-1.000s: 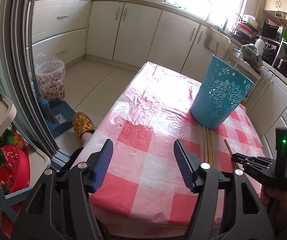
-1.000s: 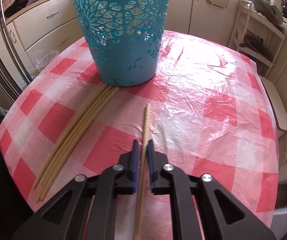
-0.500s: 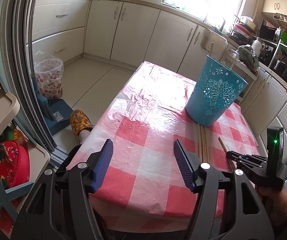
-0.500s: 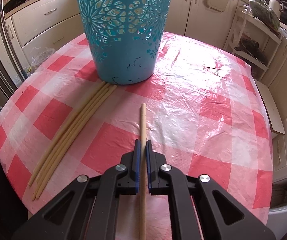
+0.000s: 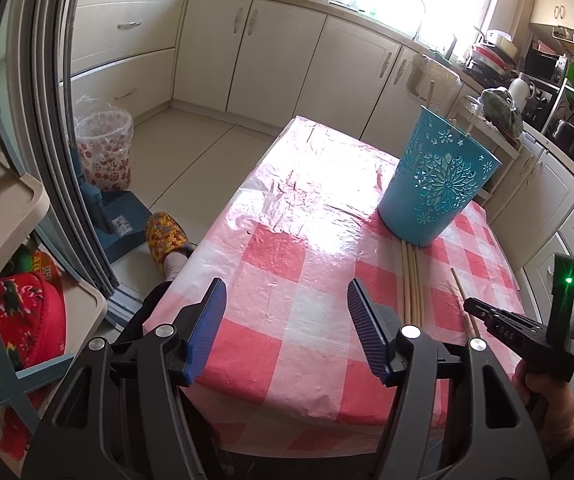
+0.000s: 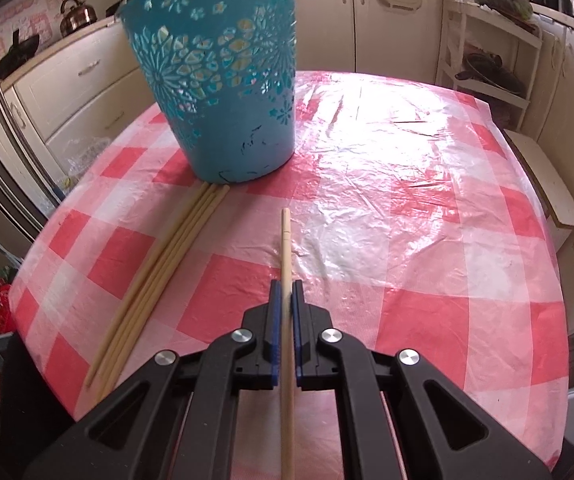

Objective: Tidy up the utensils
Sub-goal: 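Raise the right gripper's stick over the teal cup and open to drop it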

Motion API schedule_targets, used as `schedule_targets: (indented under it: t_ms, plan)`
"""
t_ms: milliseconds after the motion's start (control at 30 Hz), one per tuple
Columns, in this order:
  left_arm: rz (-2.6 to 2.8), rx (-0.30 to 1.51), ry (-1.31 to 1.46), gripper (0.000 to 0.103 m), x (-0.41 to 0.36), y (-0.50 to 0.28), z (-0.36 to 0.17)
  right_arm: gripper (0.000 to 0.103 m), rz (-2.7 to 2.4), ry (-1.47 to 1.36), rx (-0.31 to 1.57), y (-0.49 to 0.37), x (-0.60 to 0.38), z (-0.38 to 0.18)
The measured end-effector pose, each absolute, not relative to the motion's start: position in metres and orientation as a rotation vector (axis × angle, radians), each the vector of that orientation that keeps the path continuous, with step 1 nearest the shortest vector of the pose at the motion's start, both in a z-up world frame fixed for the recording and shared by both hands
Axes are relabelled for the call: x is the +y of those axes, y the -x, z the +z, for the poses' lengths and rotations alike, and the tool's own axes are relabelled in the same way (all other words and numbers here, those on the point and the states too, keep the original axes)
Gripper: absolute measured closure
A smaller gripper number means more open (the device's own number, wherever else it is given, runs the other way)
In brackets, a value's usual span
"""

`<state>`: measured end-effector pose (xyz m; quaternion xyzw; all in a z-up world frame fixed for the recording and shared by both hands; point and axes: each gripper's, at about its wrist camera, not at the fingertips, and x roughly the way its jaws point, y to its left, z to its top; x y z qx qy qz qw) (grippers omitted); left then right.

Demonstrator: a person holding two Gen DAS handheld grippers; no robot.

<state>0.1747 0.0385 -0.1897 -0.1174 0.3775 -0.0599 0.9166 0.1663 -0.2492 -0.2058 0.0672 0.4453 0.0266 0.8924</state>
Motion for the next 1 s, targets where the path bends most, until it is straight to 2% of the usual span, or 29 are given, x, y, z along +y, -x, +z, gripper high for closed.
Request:
schedule_targets:
  t_ms: [300, 1000]
  plan:
    - [-0.138, 0.803, 0.207, 0.043, 0.024, -0.177, -0.196, 0.097, 0.091, -0.293, 0.870, -0.153, -0.266, -0.198]
    - [-0.156, 0.837, 0.190, 0.043, 0.010, -0.180, -0.205, 0.097, 0.191, -0.510, 0.580, -0.147, -0.291, -0.116]
